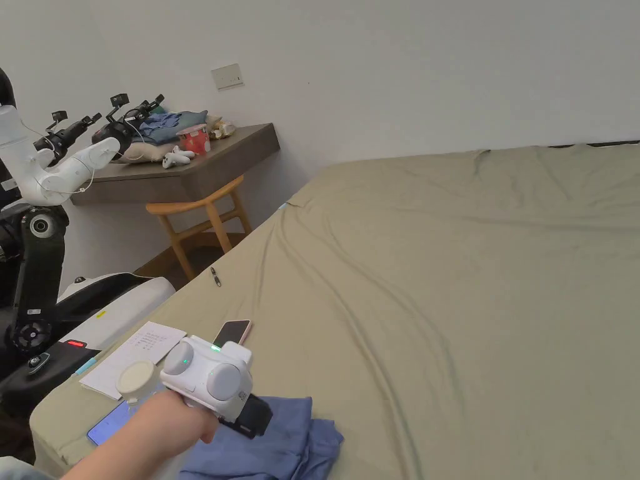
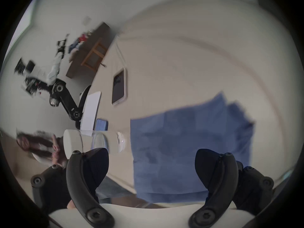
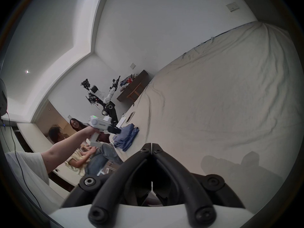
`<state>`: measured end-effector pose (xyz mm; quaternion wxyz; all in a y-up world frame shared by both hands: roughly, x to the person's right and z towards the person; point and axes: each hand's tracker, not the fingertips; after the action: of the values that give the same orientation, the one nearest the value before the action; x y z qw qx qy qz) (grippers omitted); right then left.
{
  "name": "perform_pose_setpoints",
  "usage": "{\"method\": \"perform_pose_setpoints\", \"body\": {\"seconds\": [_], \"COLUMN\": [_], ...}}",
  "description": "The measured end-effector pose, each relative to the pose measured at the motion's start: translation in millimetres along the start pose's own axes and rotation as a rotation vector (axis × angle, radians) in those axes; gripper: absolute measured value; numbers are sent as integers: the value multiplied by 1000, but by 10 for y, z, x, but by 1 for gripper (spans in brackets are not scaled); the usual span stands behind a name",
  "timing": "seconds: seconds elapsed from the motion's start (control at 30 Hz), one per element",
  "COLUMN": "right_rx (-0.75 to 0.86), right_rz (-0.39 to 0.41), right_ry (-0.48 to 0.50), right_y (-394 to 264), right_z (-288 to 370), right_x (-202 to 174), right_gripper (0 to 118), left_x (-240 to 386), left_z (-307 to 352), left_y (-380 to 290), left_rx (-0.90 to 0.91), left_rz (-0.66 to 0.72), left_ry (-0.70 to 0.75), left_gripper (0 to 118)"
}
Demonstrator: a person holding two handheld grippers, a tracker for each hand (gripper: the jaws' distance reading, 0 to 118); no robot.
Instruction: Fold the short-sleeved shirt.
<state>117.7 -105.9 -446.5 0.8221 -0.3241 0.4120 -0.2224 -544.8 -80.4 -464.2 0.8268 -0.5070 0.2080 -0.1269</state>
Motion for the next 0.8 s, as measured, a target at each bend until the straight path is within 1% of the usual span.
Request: {"method": "perform_pose_setpoints", "body": {"seconds": [0.03, 0.07, 0.1, 0.13, 0.17, 0.2, 0.23, 0.27, 0.3, 0.33, 0.37, 0.4, 0.47, 0.53, 0.57, 0.6, 0.63, 0.67, 0.73, 0.77, 0.8], "right_rx": [-2, -1, 0, 1, 6, 13, 17, 27, 33, 36, 46, 49, 134, 214, 250, 282, 344, 394, 517, 514, 567], "right_rz": [46, 87, 112, 135, 154, 160, 184, 212, 238, 331, 405, 449, 449, 471, 503, 541, 595, 616, 722, 647, 696], "right_ry": [-38, -91, -131, -169, -211, -242, -274, -310, -343, -427, -481, -506, -560, -604, -641, -672, -707, -723, -738, -758, -783], "right_y": [31, 49, 60, 68, 93, 103, 113, 124, 148, 167, 175, 180, 217, 214, 218, 203, 180, 126, 80, 14, -9], "right_z": [7, 24, 41, 62, 90, 121, 142, 165, 174, 173, 174, 177, 247, 340, 439, 495, 571, 667, 830, 875, 918], "right_x": [-18, -20, -9, 3, 2, 3, -8, -37, -132, -252, -364, -452, -640, -837, -787, -884, -1003, -1085, -1231, -1232, -1285], "right_gripper": [0, 0, 0, 0, 0, 0, 0, 0, 0, 0, 0, 0, 0, 0, 0, 0, 0, 0, 0, 0, 0], "left_x": [76, 187, 305, 450, 649, 819, 958, 1148, 1274, 1448, 1633, 1761, 1953, 2066, 2079, 2070, 2051, 2036, 2063, 2068, 2045], "left_z": [132, 264, 388, 532, 690, 837, 959, 1129, 1242, 1402, 1565, 1717, 2096, 2404, 2552, 2653, 2741, 2802, 2832, 2814, 2774], "left_y": [-38, -81, -104, -143, -204, -267, -315, -357, -378, -394, -410, -431, -519, -578, -624, -660, -703, -740, -828, -869, -906], "left_rx": [78, 118, 158, 200, 277, 348, 386, 455, 496, 545, 579, 637, 809, 882, 910, 924, 947, 973, 1029, 1042, 1041], "left_rz": [85, 134, 143, 173, 192, 233, 317, 361, 350, 331, 309, 281, 248, 223, 266, 301, 320, 320, 264, 242, 250], "left_ry": [-20, -79, -100, -148, -195, -238, -296, -365, -410, -431, -431, -413, -400, -394, -414, -457, -500, -515, -454, -413, -424], "left_gripper": [104, 104, 99, 74, 39, 9, 0, 0, 0, 0, 0, 0, 0, 0, 0, 0, 0, 0, 0, 0, 0]}}
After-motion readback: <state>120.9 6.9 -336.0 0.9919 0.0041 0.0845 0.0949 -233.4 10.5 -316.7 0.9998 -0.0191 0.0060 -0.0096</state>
